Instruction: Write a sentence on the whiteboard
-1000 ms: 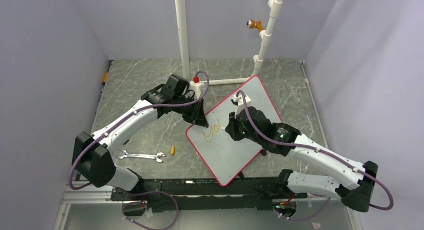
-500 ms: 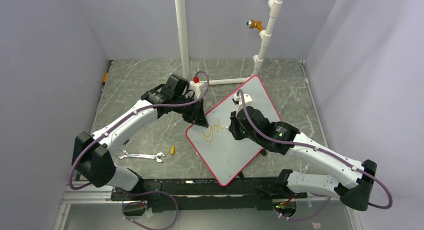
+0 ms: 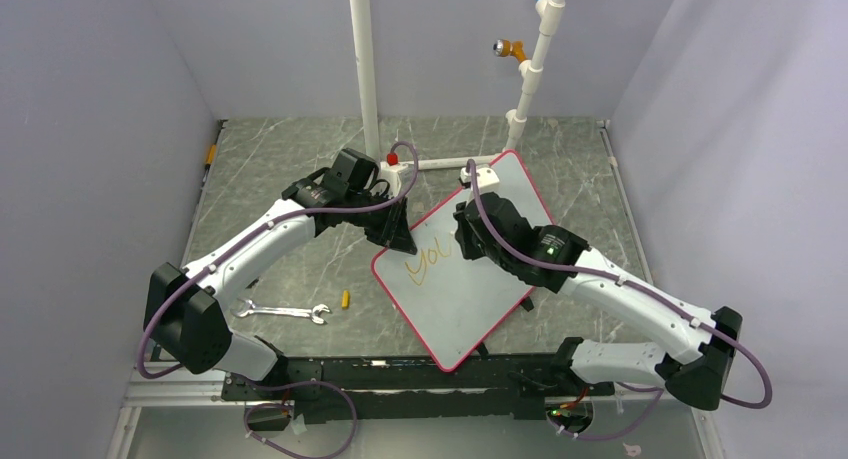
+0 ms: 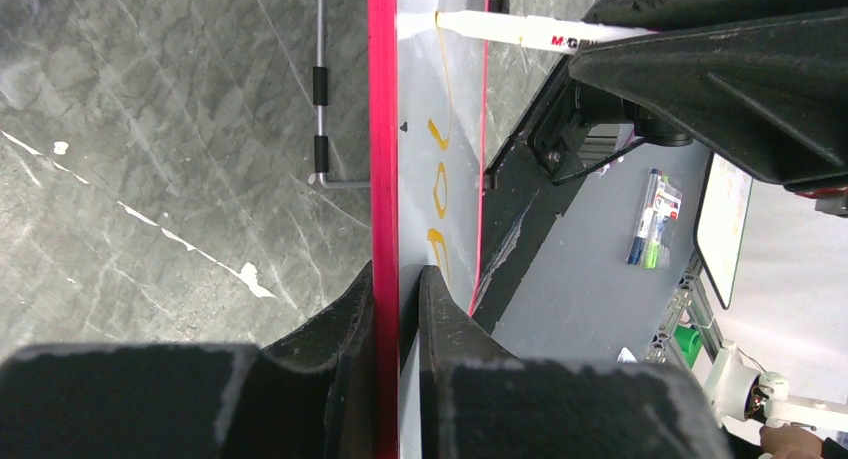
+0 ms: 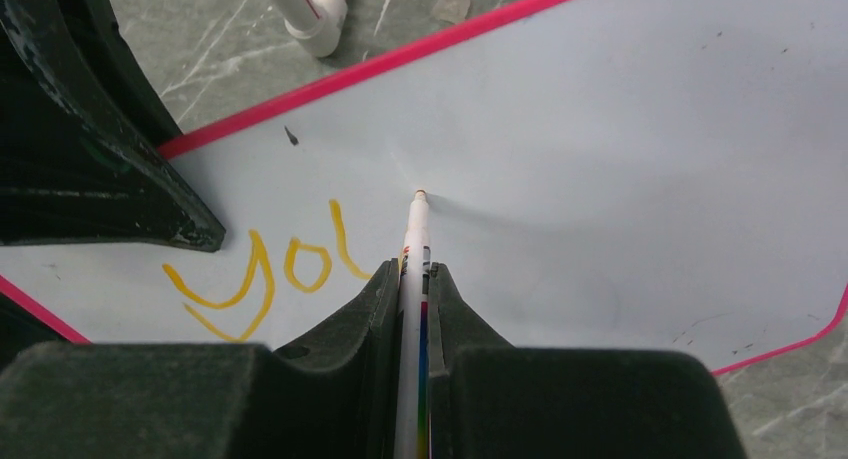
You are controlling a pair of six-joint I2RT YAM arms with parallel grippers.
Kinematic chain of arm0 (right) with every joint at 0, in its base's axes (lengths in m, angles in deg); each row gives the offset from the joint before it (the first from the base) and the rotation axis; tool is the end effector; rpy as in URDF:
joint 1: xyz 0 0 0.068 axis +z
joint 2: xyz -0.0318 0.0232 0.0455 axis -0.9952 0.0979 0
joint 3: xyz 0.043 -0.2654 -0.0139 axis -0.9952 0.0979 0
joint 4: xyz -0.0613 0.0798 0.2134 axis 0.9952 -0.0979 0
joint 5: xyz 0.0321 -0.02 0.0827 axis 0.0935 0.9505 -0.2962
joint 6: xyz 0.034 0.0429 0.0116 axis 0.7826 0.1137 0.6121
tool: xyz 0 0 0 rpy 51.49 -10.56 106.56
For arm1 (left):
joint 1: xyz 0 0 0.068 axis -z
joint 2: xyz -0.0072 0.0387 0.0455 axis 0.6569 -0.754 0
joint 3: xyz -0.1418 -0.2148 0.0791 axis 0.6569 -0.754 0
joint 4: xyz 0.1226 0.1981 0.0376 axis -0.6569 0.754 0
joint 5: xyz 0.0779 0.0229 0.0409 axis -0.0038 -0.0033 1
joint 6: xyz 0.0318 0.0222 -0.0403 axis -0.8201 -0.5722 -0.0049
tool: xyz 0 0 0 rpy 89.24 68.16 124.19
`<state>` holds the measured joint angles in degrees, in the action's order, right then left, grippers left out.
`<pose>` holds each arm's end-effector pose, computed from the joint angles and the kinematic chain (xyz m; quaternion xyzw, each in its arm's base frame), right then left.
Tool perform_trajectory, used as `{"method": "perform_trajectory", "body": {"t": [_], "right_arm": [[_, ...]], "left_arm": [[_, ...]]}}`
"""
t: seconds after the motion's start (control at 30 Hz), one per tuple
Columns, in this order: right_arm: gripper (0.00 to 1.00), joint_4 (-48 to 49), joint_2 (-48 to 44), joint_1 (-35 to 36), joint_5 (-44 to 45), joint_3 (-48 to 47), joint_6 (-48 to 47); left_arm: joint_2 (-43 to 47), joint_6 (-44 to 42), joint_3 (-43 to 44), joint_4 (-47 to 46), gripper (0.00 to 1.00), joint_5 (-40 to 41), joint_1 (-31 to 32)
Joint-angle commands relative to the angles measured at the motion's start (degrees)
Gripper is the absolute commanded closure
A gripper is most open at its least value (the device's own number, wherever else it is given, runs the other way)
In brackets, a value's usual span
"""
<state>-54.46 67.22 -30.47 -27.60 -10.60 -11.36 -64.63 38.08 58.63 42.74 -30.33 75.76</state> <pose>0.1363 0.1619 0.3359 -0.1452 0.8747 0.1321 0.4431 0.2173 -0.1783 0.3071 0.2518 0.8587 -0.4092 0.1781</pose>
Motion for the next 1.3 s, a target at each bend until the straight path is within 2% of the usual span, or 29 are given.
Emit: {"method": "perform_trajectory", "body": {"t": [0.0, 0.3, 0.63, 1.27], "right_arm": [[1.00, 3.56, 2.07, -0.86, 0.87, -2.88, -1.87], [1.00, 4.61, 1.83, -0.85, -0.82, -2.00, -1.90], [1.00, 4.43, -2.23, -0.80, -3.83, 4.78, 0.62], [1.00, 1.62, -6.89, -0.82, -3.21, 9.89, 2.33]], "left_arm": [[2.80, -4.80, 0.69, -4.09, 1.00, 4.82, 0.18], [2.51, -4.82, 0.70, -4.01, 1.00, 4.98, 0.19], [2.48, -4.91, 0.78, -3.87, 1.00, 5.20, 0.17], [2.34, -4.97, 0.84, -3.88, 1.00, 5.73, 0.18]]}}
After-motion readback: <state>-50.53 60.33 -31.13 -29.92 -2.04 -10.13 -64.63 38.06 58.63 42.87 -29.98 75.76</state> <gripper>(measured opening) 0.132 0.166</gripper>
